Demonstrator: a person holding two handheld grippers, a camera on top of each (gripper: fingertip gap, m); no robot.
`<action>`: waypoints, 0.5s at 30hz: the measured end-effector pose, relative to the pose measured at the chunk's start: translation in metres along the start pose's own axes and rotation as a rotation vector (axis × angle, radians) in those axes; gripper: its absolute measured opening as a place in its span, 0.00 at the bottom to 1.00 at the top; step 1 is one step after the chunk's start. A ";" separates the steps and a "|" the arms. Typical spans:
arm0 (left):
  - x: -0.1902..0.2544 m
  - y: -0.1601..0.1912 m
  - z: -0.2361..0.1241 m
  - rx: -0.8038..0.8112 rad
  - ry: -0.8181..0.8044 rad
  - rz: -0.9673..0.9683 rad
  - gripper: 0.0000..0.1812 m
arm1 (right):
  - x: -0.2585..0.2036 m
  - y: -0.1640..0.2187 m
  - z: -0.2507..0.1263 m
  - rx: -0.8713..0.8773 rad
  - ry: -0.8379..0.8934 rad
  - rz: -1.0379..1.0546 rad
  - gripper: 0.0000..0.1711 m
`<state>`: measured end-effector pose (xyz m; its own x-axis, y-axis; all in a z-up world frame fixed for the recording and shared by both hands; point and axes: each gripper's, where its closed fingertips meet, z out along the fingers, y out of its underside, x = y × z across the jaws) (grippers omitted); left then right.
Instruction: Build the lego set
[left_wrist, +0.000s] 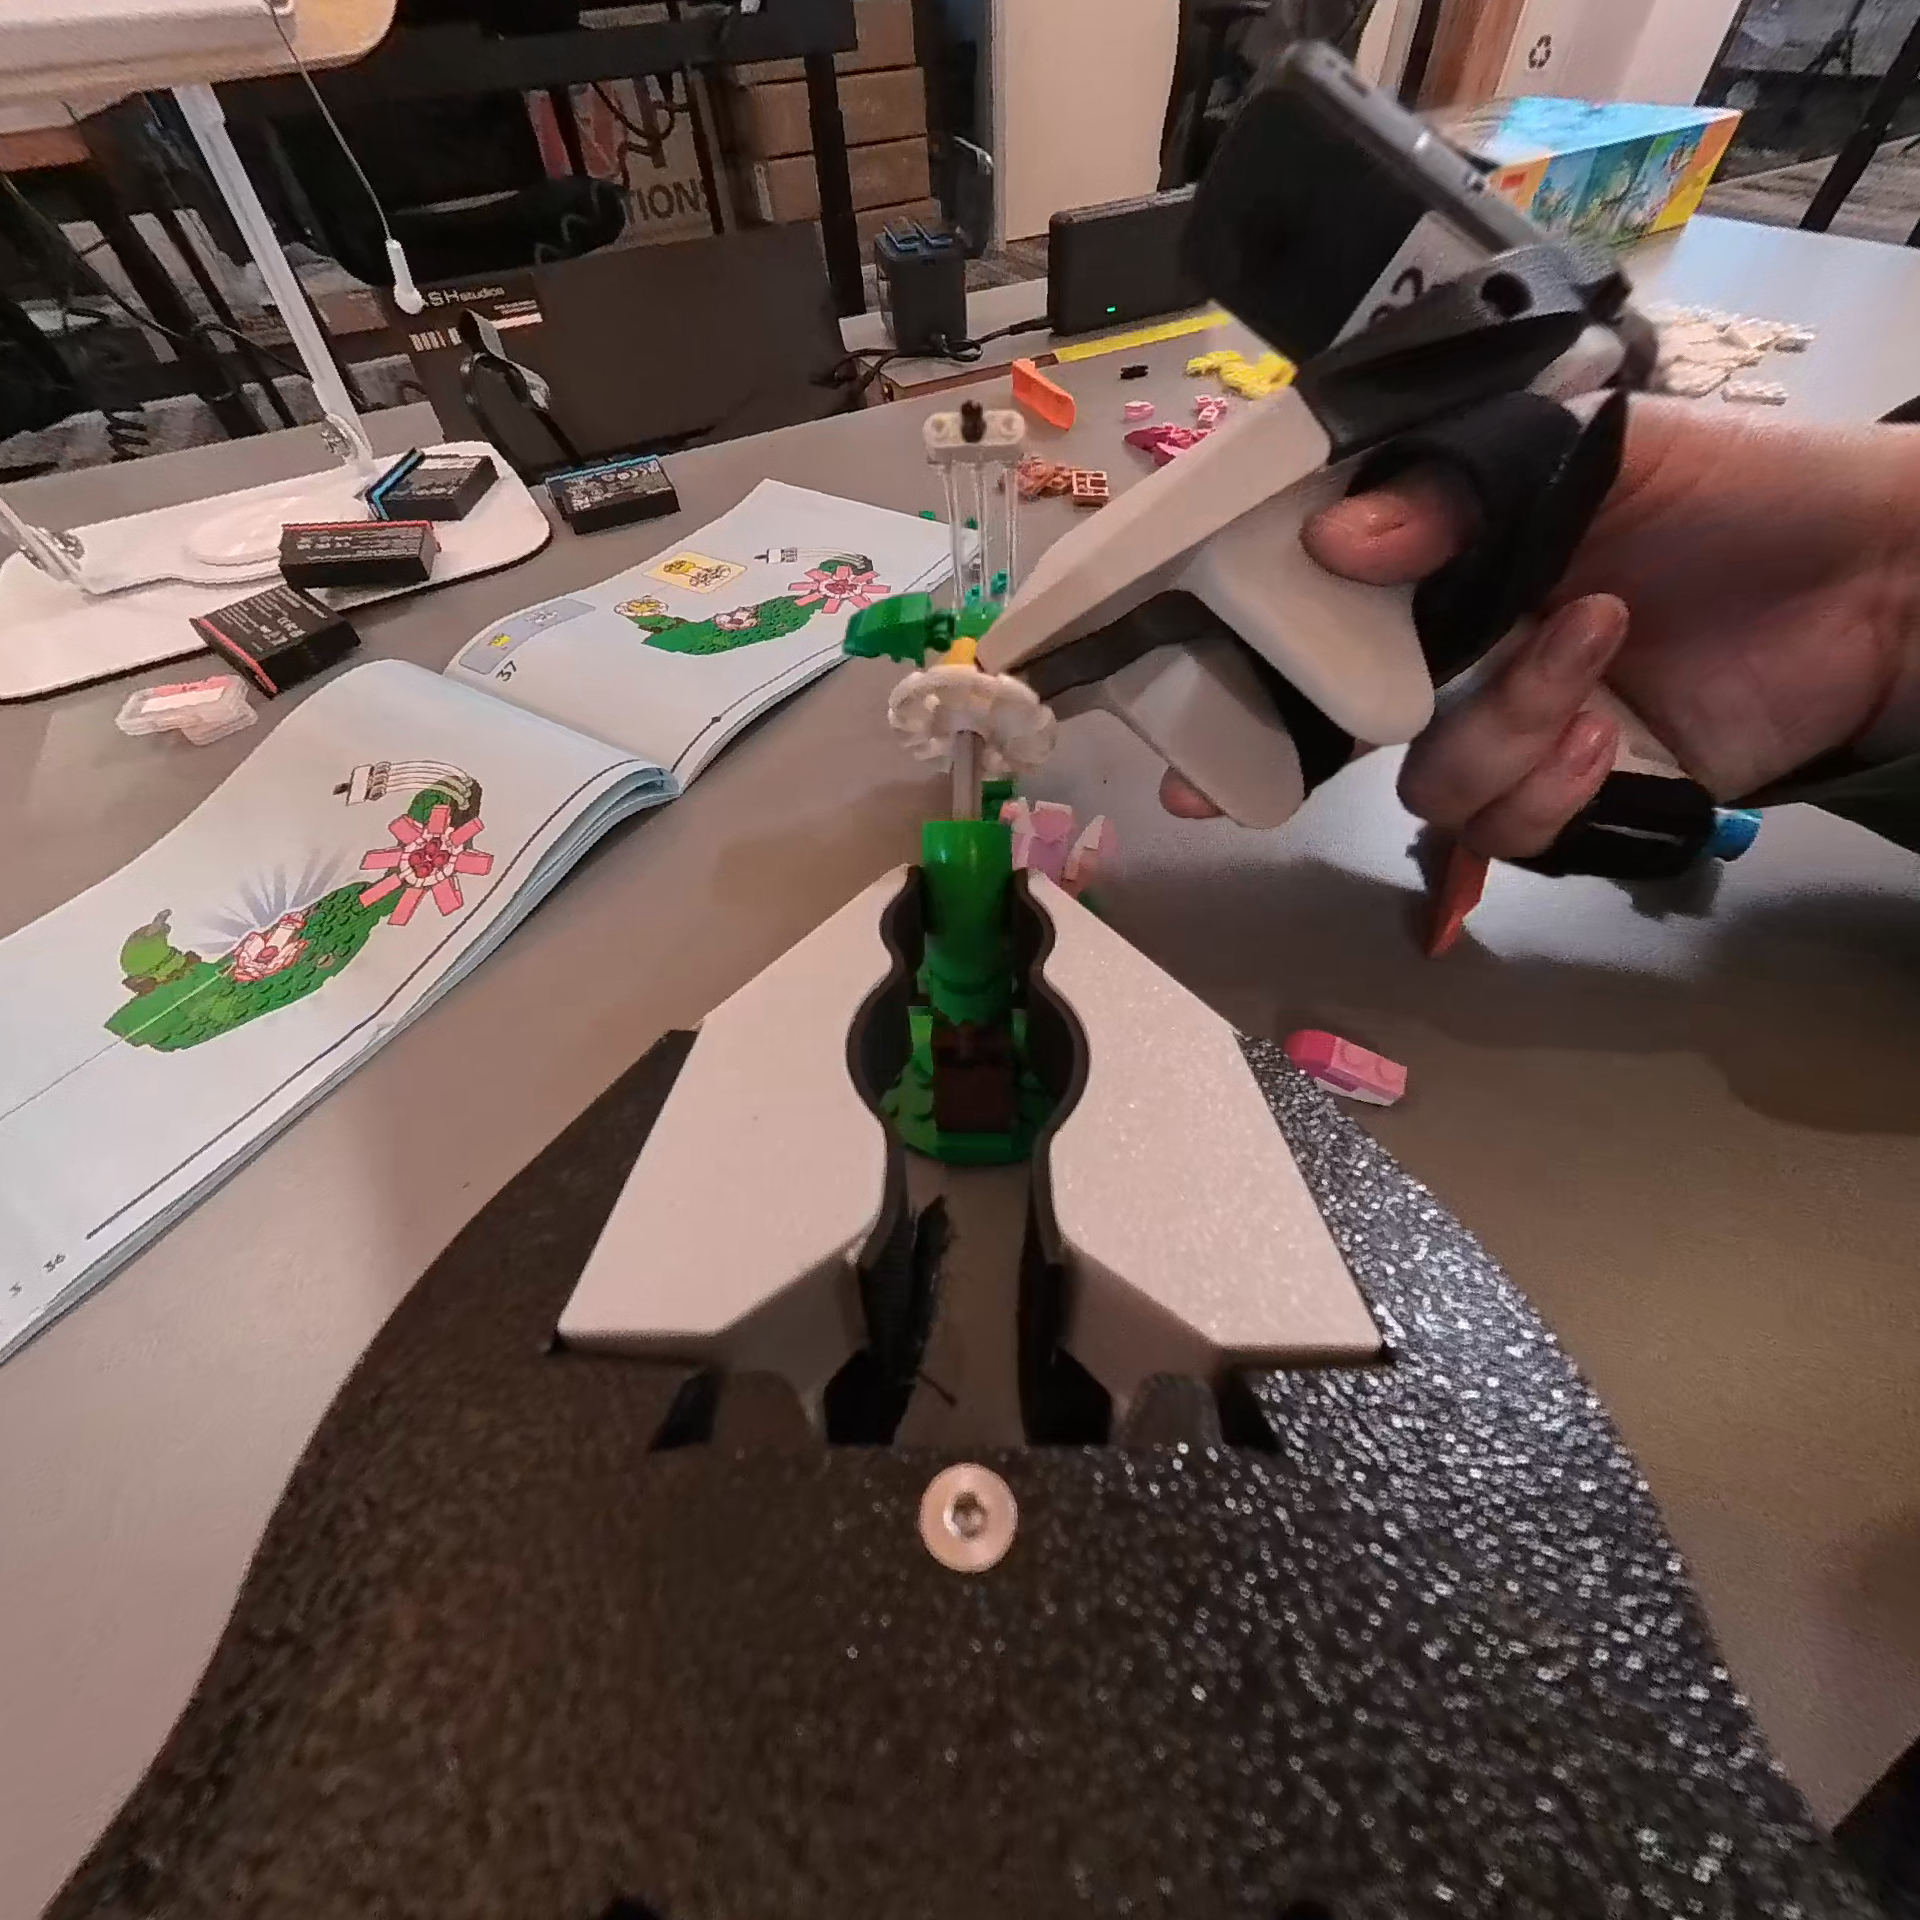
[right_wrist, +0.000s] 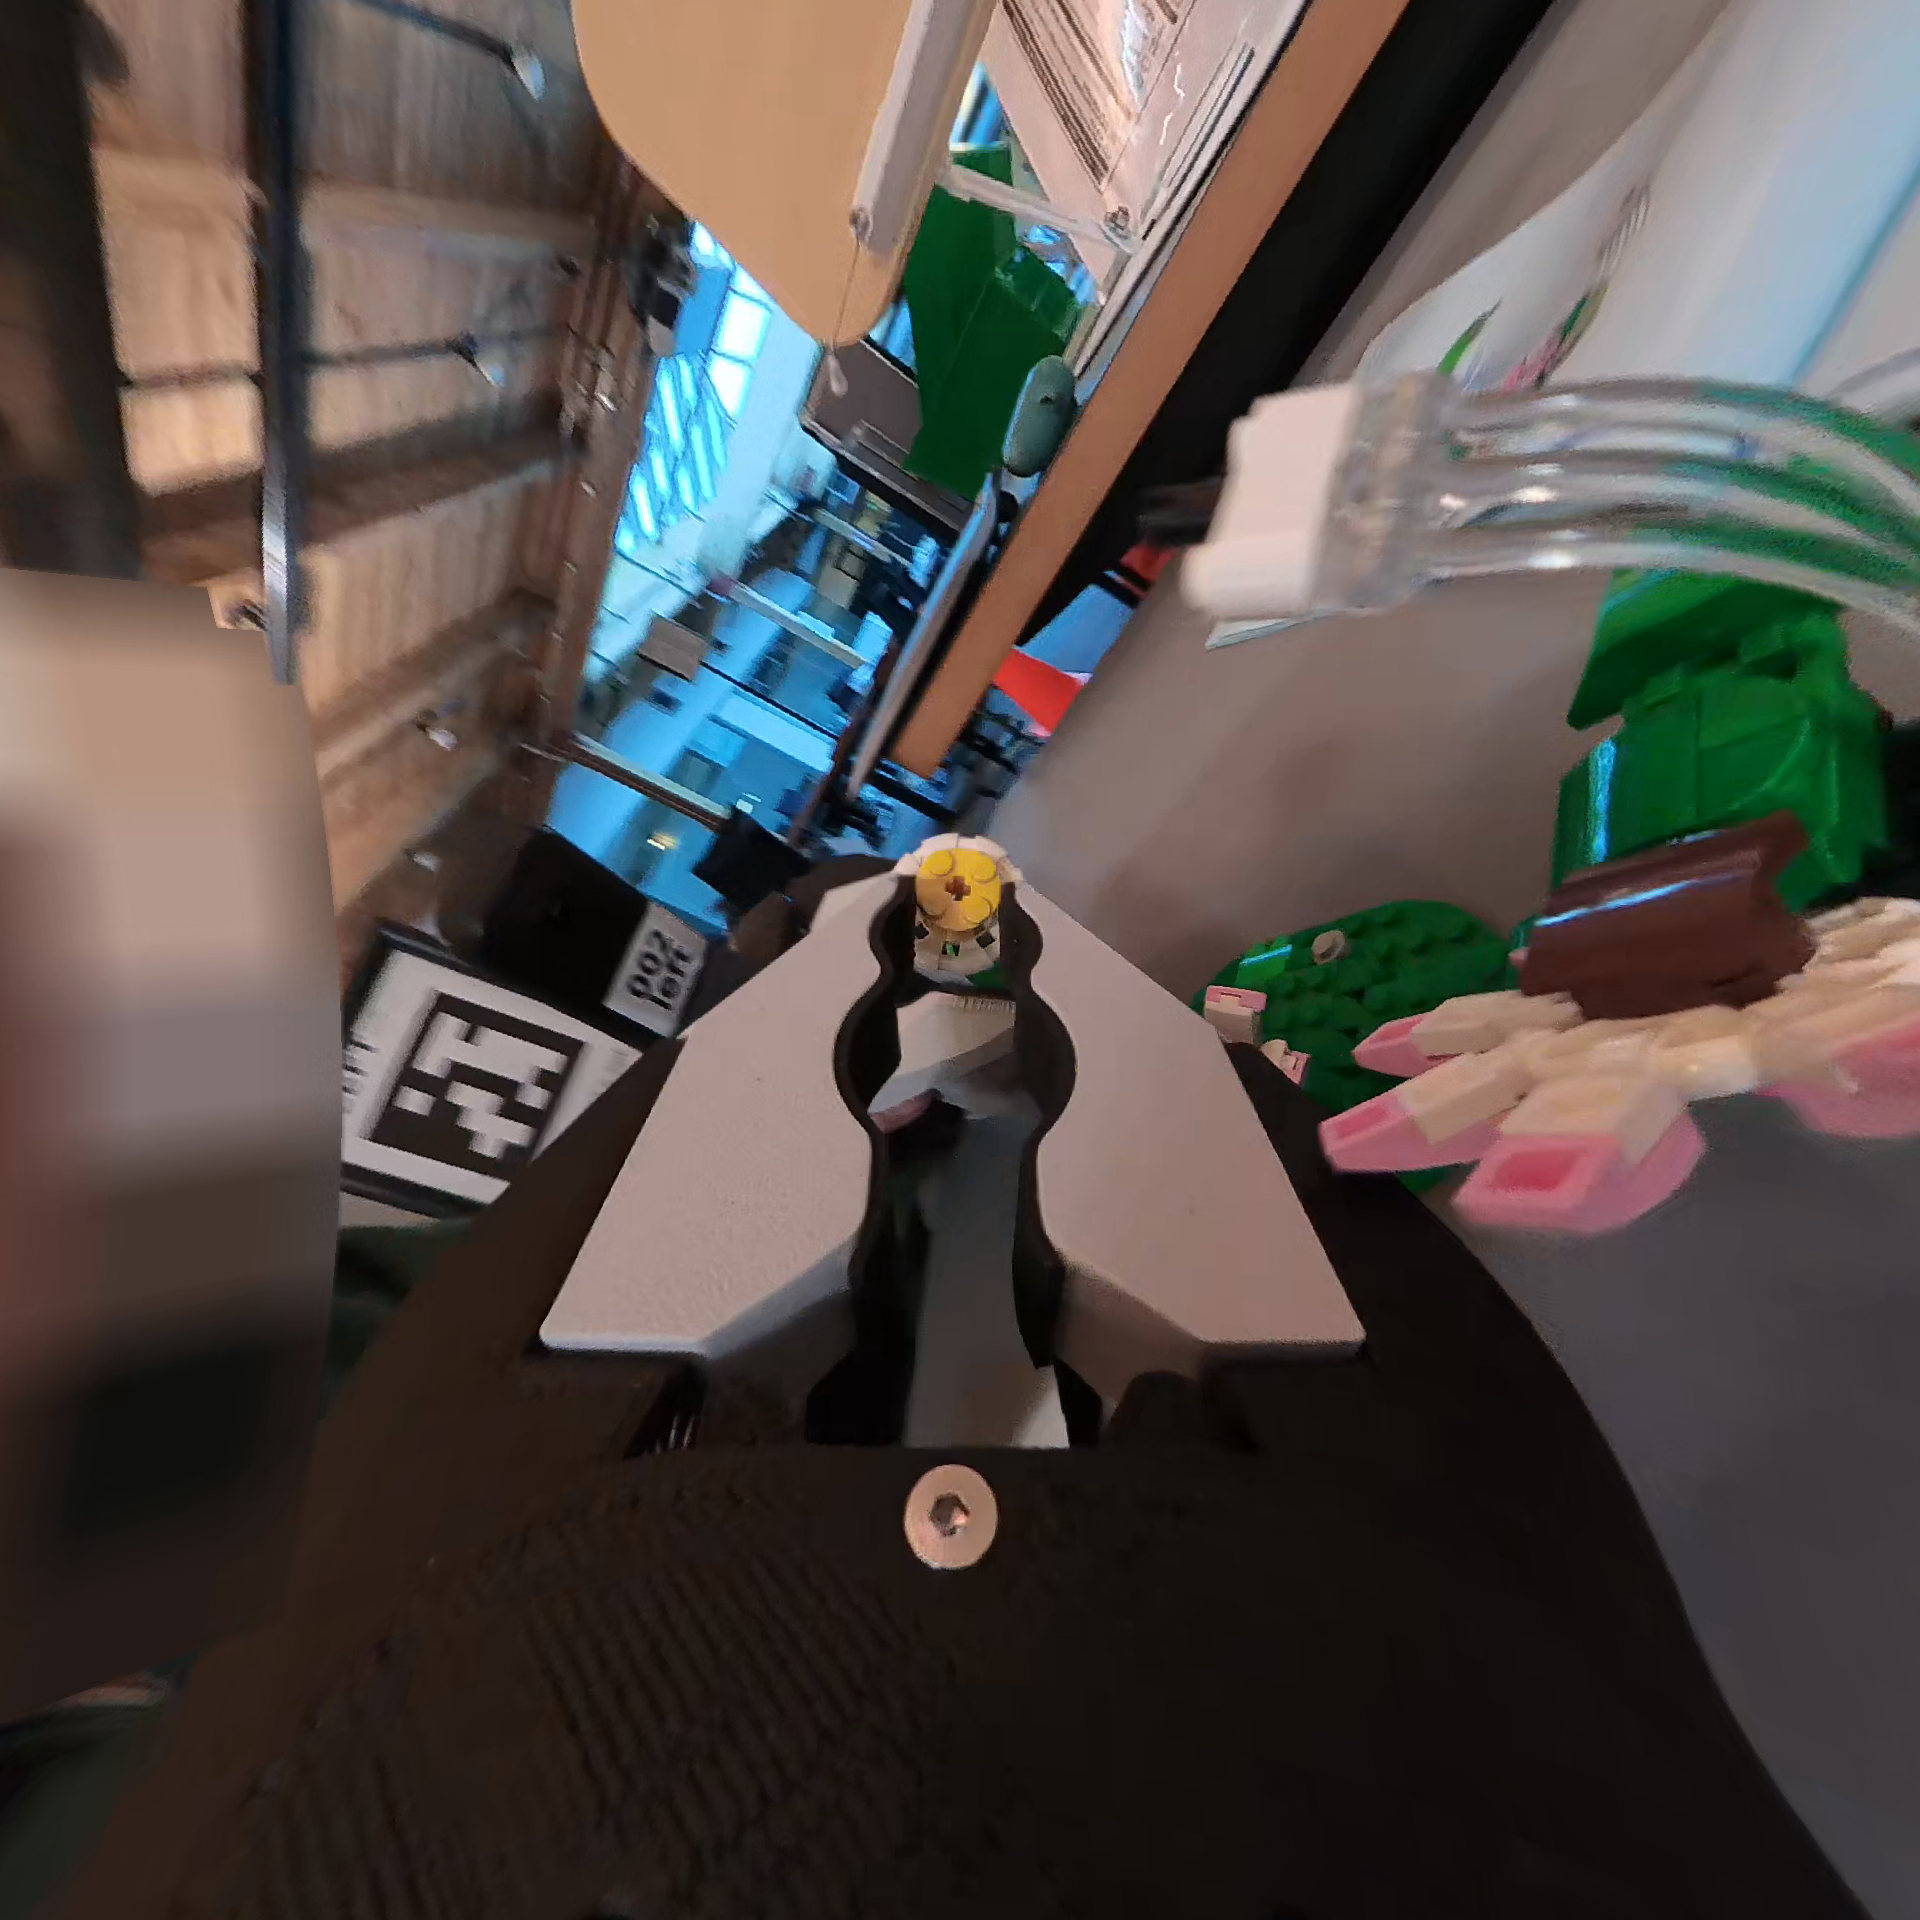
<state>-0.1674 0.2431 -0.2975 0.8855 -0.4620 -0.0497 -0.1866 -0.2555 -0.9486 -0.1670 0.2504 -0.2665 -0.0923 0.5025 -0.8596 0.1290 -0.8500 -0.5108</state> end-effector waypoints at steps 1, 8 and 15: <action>0.000 0.000 0.000 0.000 0.000 0.000 0.07 | 0.000 0.000 0.000 -0.011 0.018 -0.038 0.08; 0.002 0.000 0.001 -0.001 0.013 0.010 0.07 | -0.003 0.002 -0.001 -0.154 0.167 -0.298 0.09; 0.003 -0.001 0.001 0.001 0.019 0.020 0.07 | -0.003 0.005 0.000 -0.373 0.253 -0.400 0.09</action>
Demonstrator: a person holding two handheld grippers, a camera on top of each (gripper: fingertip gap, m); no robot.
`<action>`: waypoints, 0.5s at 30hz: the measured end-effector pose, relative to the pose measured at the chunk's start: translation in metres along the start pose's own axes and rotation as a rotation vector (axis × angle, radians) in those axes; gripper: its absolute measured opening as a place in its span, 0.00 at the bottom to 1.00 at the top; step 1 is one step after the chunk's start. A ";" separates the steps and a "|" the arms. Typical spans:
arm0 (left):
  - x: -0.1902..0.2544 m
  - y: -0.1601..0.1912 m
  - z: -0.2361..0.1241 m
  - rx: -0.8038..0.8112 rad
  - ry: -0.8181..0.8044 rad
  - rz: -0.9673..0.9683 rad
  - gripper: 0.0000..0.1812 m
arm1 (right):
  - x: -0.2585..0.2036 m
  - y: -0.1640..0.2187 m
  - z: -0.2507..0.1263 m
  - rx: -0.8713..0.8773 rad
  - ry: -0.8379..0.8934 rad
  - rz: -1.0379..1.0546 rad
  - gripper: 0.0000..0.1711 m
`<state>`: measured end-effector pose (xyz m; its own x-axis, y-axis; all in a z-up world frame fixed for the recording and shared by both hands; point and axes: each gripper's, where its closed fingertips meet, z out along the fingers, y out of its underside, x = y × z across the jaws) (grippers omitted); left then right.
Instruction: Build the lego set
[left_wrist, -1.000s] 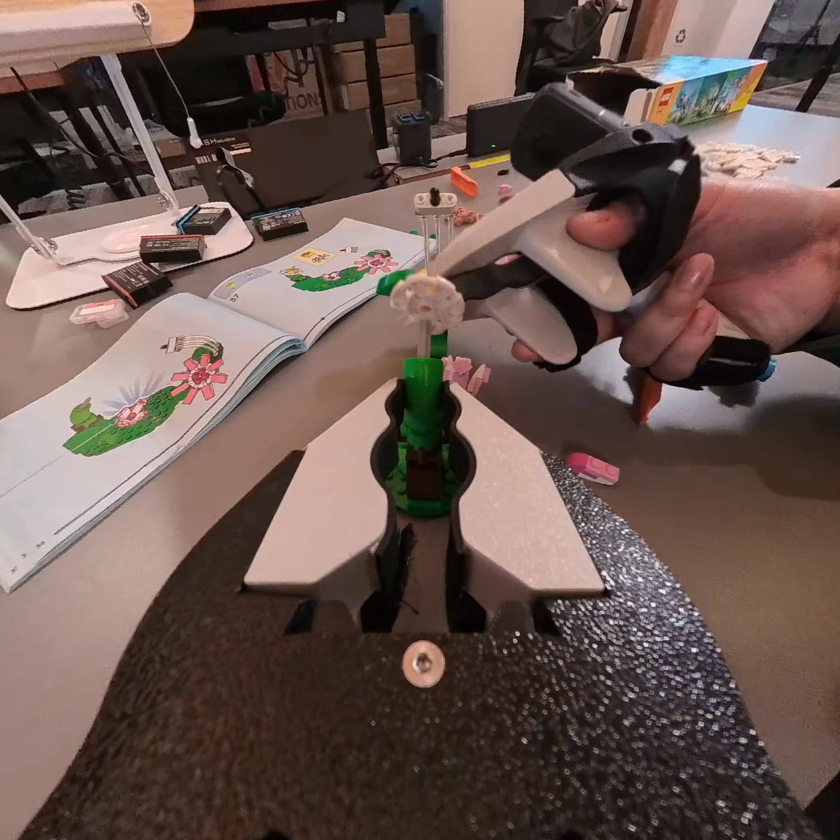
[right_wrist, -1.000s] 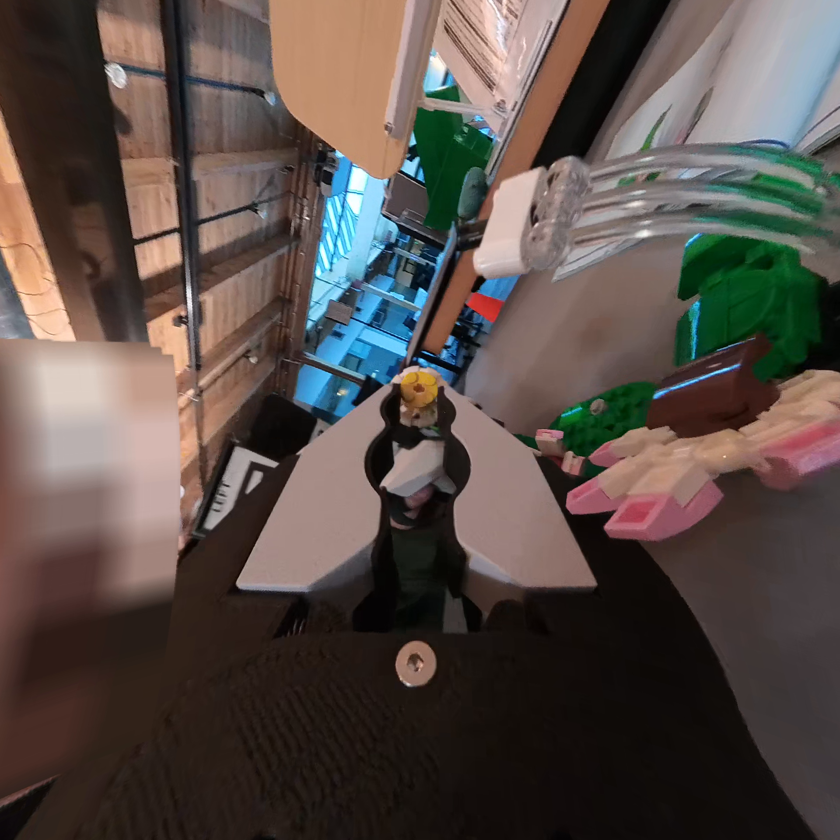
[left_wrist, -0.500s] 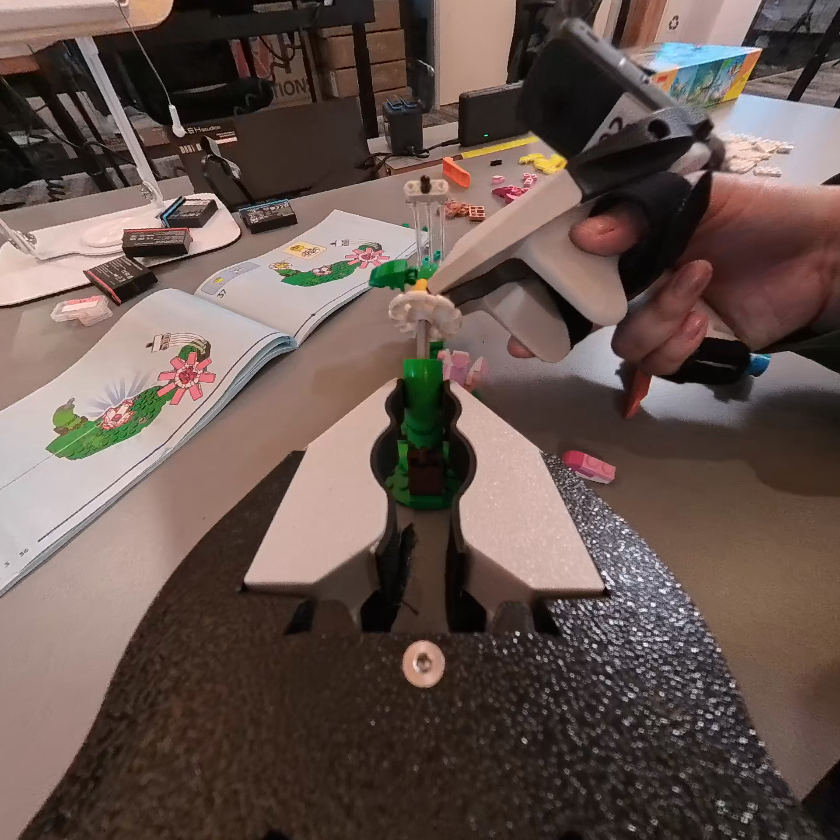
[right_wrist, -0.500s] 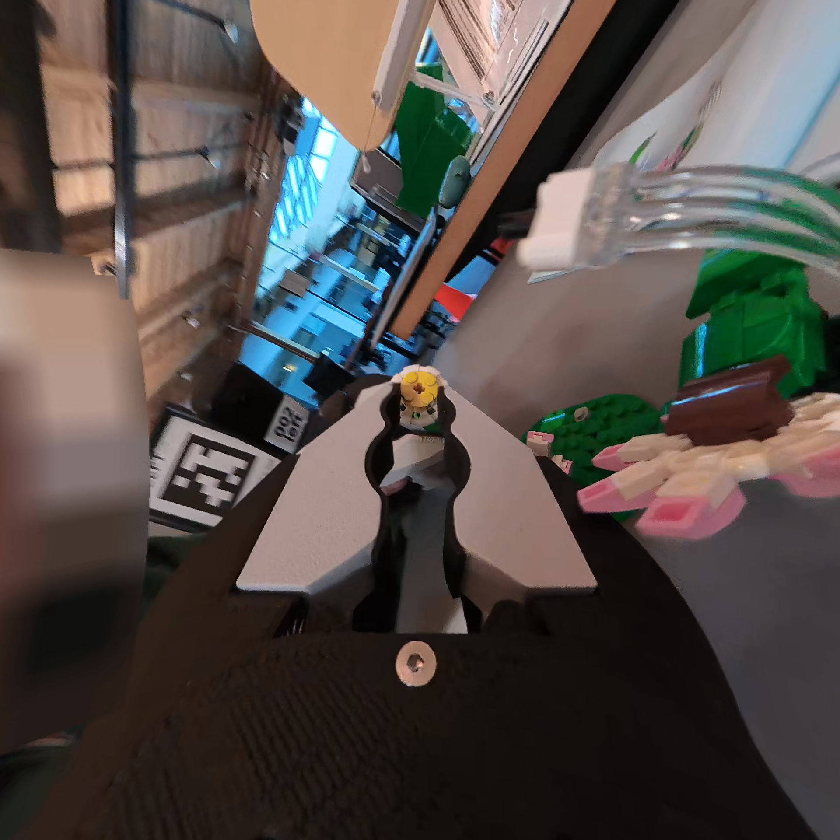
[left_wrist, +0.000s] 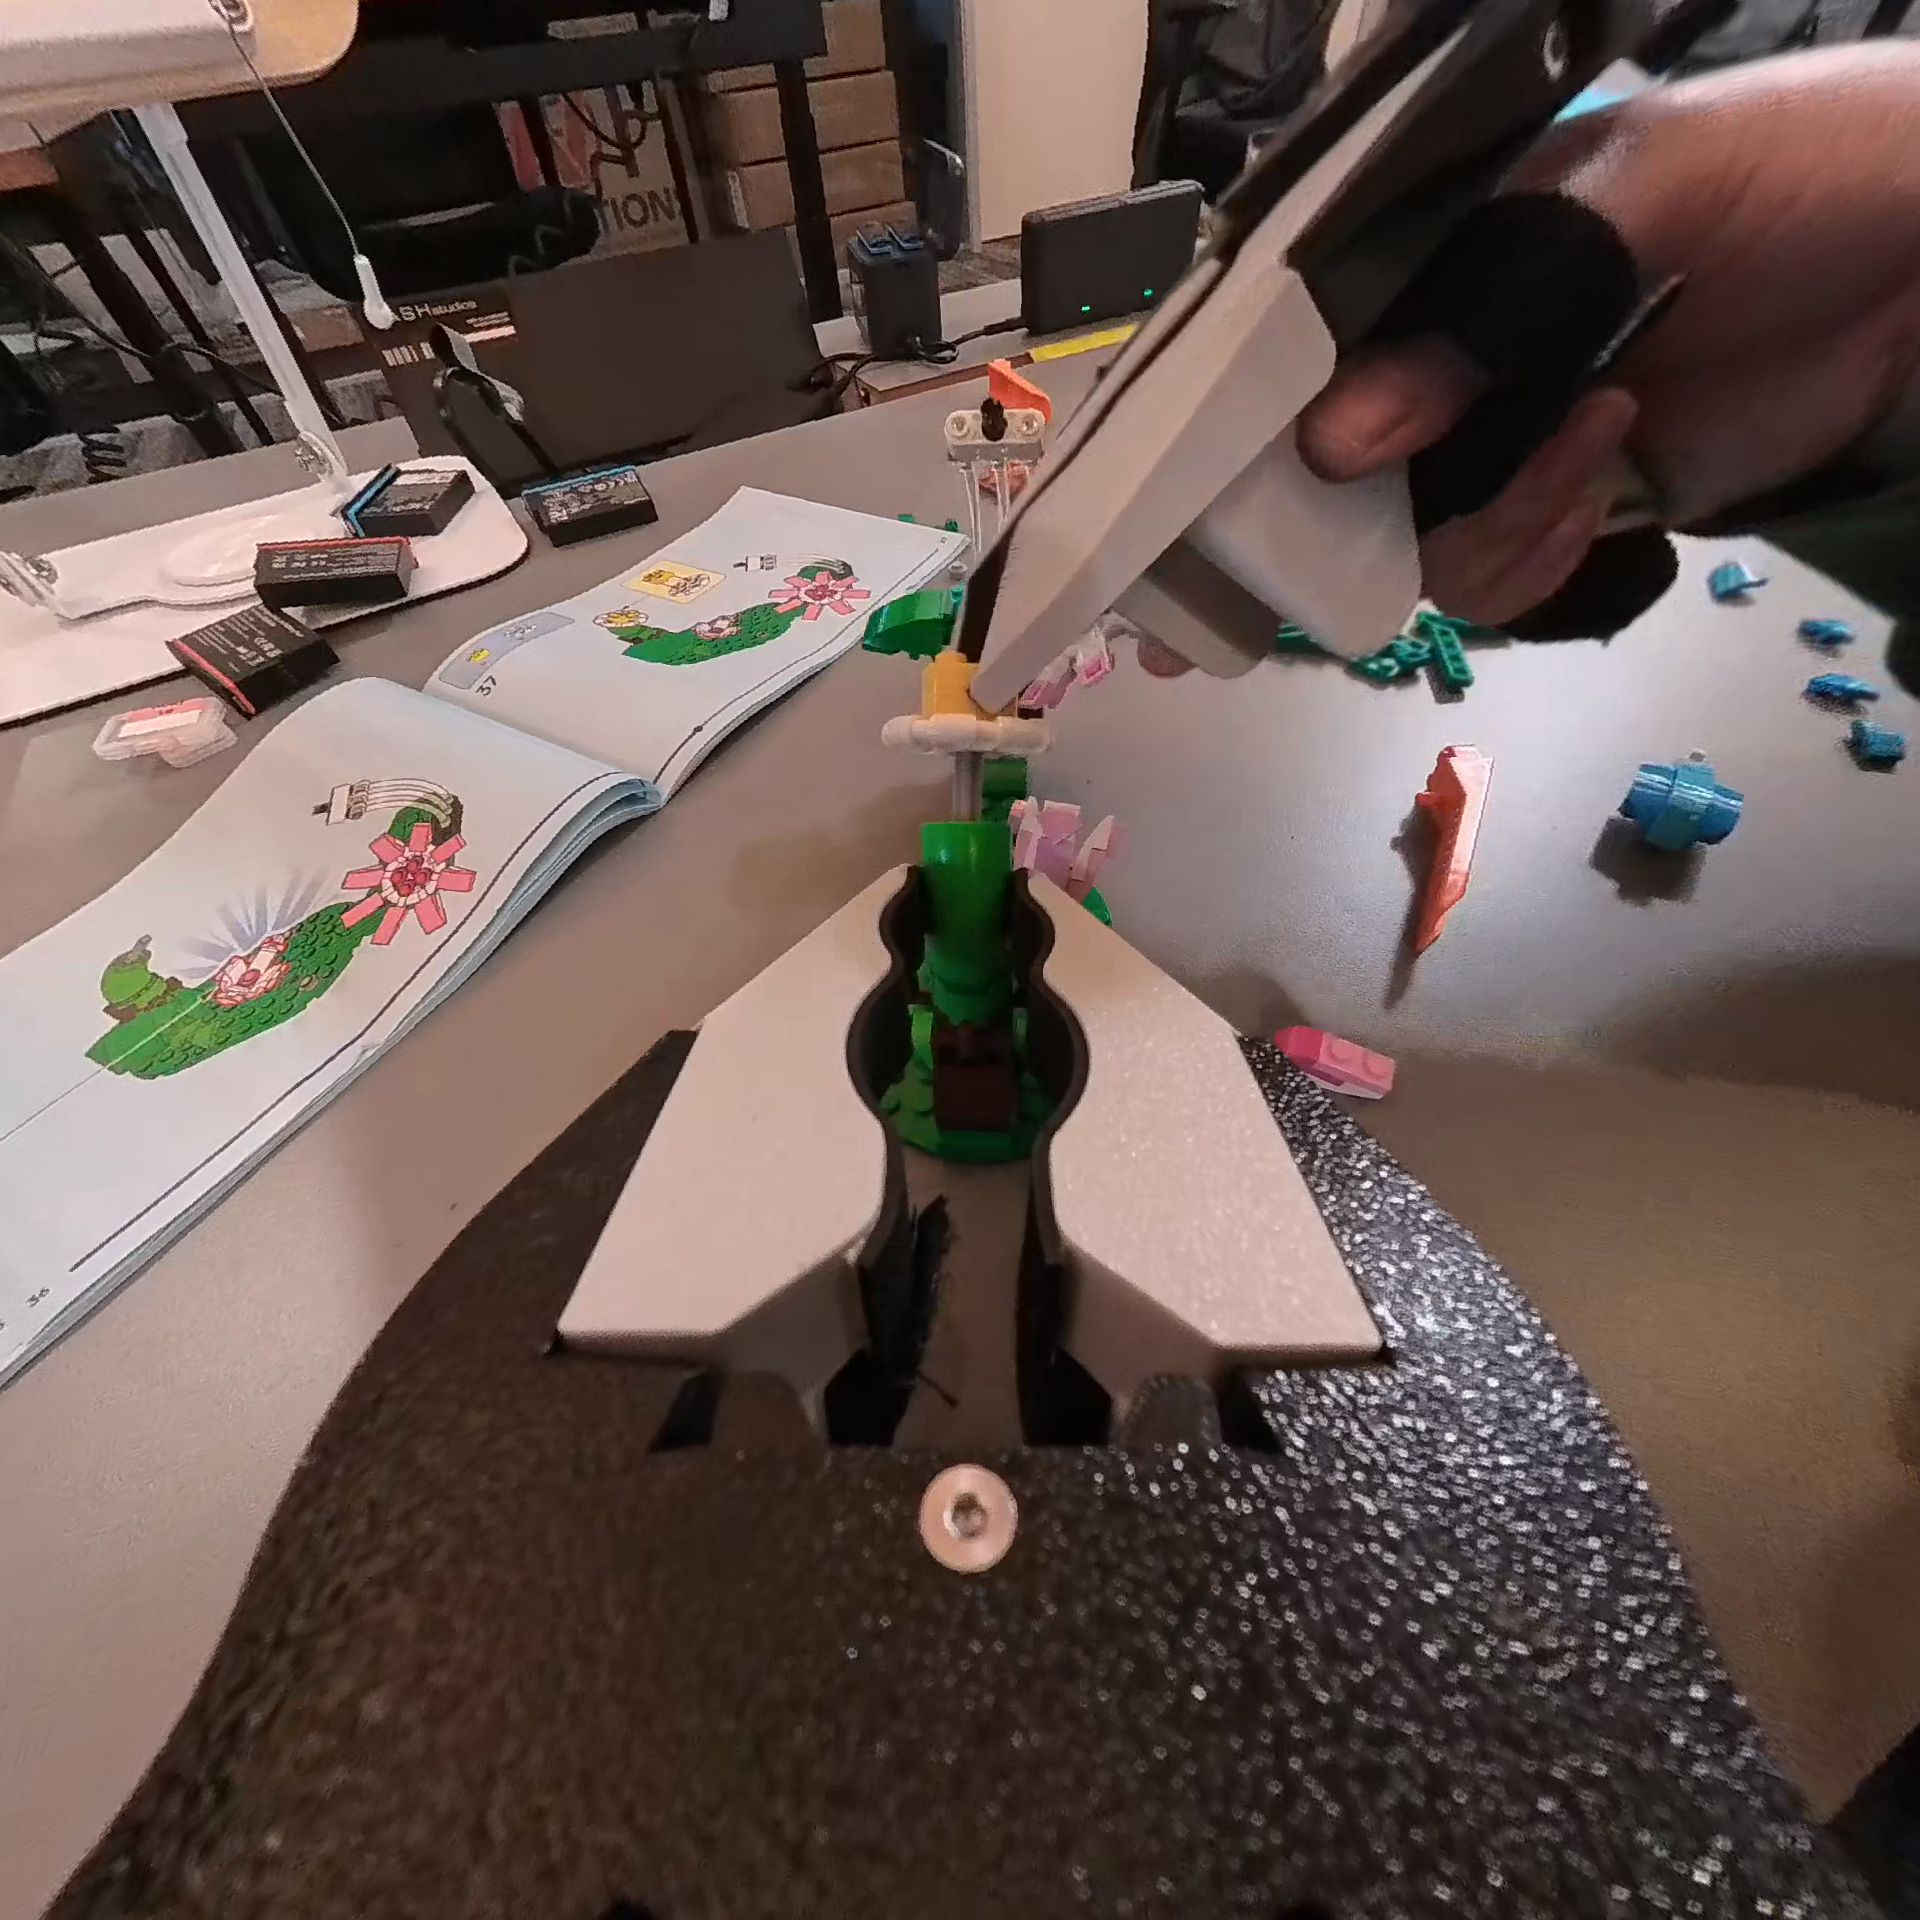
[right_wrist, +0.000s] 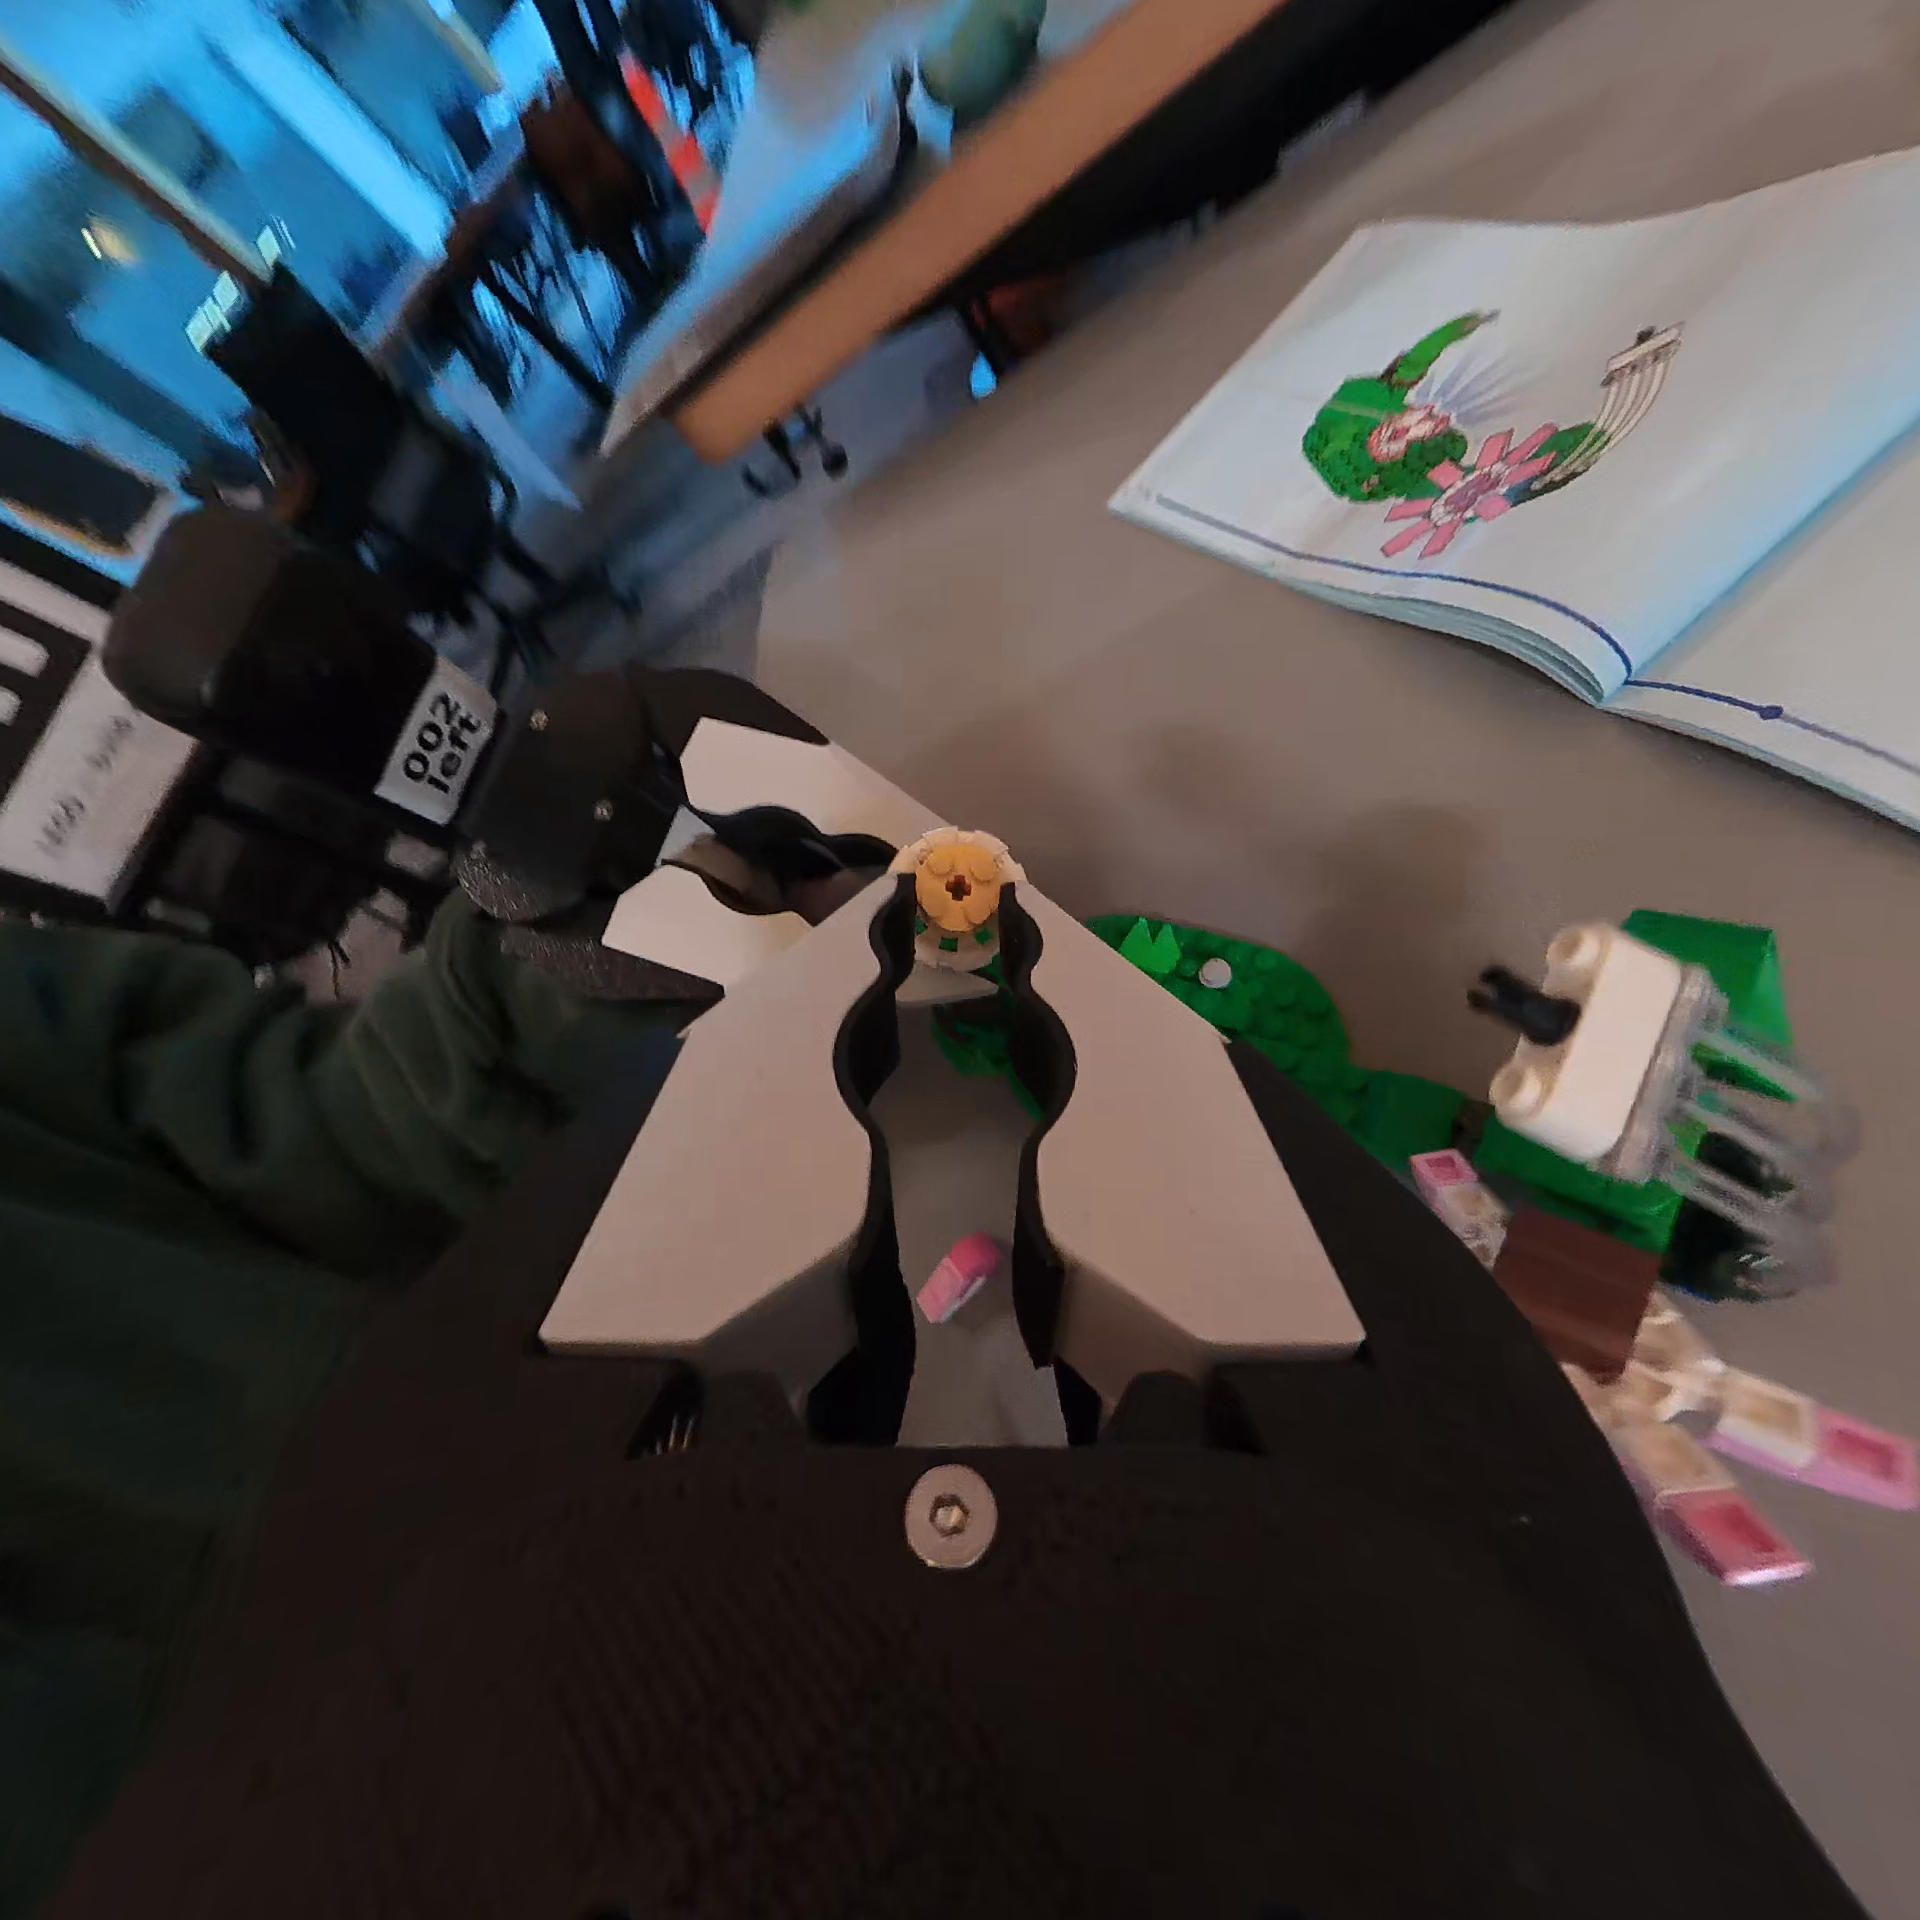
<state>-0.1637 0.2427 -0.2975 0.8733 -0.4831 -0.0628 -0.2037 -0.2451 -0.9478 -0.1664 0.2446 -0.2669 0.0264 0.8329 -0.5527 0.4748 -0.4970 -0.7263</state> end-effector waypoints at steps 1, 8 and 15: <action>0.000 0.000 0.000 0.000 -0.003 0.002 0.07 | 0.000 0.000 0.000 -0.014 0.002 -0.003 0.09; 0.000 0.000 0.001 -0.001 -0.009 0.006 0.07 | 0.000 0.002 0.002 -0.015 0.005 0.007 0.09; -0.001 0.000 0.001 -0.001 -0.016 0.009 0.07 | 0.000 0.002 0.002 -0.021 0.029 0.004 0.09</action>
<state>-0.1637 0.2439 -0.2976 0.8784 -0.4719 -0.0759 -0.2117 -0.2417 -0.9470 -0.1666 0.2430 -0.2693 0.0538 0.8381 -0.5428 0.4934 -0.4949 -0.7152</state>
